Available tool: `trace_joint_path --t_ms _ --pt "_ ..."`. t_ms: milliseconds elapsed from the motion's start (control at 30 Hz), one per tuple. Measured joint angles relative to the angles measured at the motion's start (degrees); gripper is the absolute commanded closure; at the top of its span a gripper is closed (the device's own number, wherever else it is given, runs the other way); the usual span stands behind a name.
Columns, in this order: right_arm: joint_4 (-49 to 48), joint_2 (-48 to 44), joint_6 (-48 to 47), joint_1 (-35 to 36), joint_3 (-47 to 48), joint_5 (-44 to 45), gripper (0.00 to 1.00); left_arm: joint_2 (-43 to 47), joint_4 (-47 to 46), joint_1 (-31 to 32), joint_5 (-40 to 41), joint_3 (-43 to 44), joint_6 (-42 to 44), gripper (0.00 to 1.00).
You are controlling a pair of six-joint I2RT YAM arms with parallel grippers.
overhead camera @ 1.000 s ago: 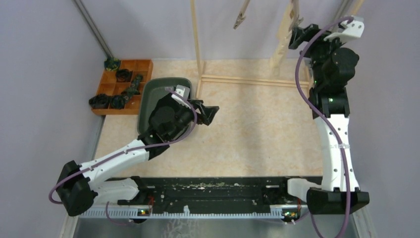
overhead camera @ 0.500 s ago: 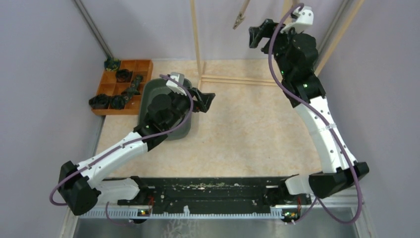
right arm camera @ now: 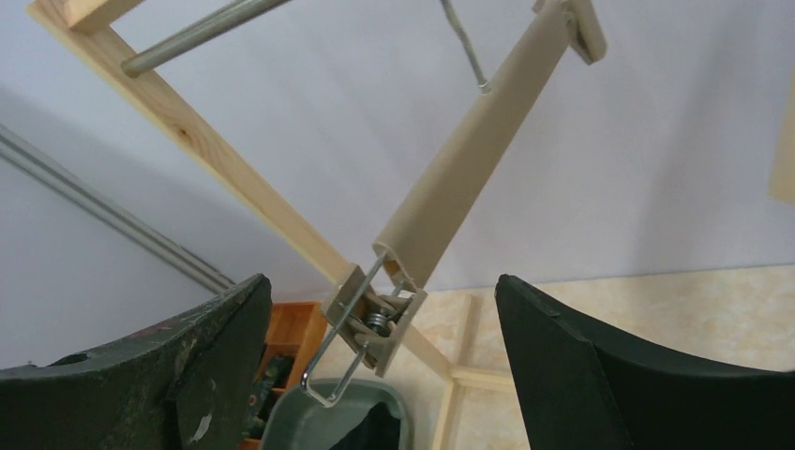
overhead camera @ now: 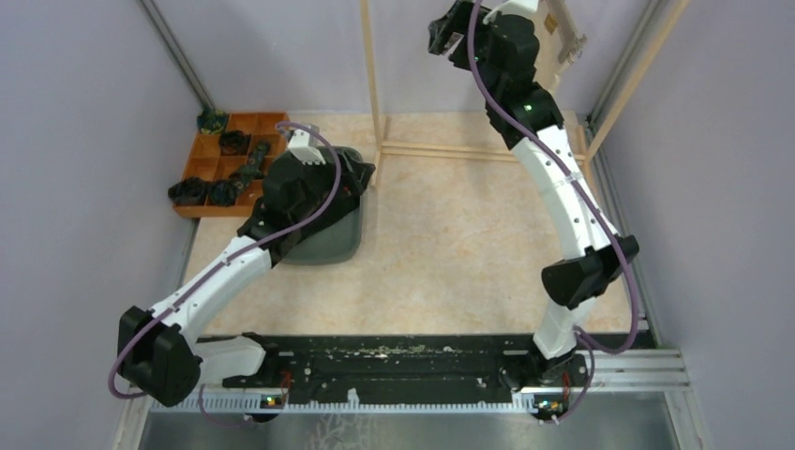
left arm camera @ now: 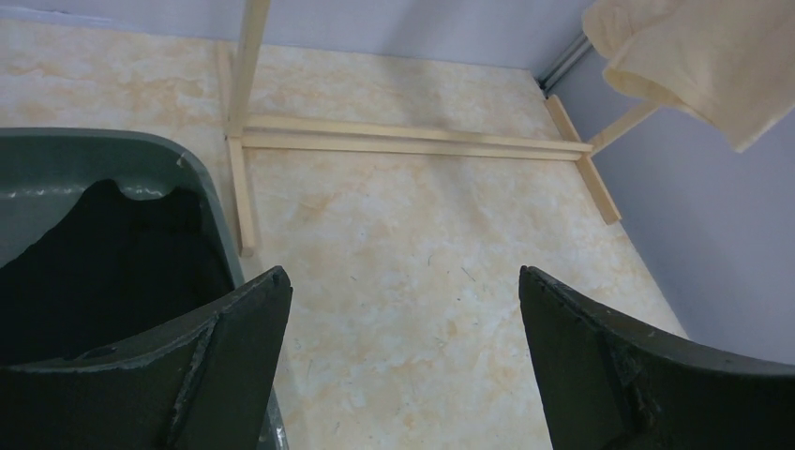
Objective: Clip the underwear to the hanger
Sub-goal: Pick up the hanger from the clothesline.
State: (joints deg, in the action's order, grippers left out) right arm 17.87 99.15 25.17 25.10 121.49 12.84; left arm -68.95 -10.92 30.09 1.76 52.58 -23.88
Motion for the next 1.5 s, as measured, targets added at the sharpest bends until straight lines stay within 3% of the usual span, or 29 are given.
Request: trace_joint_path --t_ms 167,733,1500 --pt "3.0 4.5 0.6 1.9 5.3 1.2 0.17 0.1 0.4 -2.7 -2.2 -0.2 -0.8 0.05" --pt "4.5 4.9 -1.6 4.0 5.4 9.6 0.22 1.0 -0.7 -4.9 -6.0 -4.1 -2.1 0.05" --pt "2.1 3.8 -4.1 4.1 5.4 11.8 0.31 1.2 -2.3 -6.0 -7.5 -5.3 -3.2 0.05"
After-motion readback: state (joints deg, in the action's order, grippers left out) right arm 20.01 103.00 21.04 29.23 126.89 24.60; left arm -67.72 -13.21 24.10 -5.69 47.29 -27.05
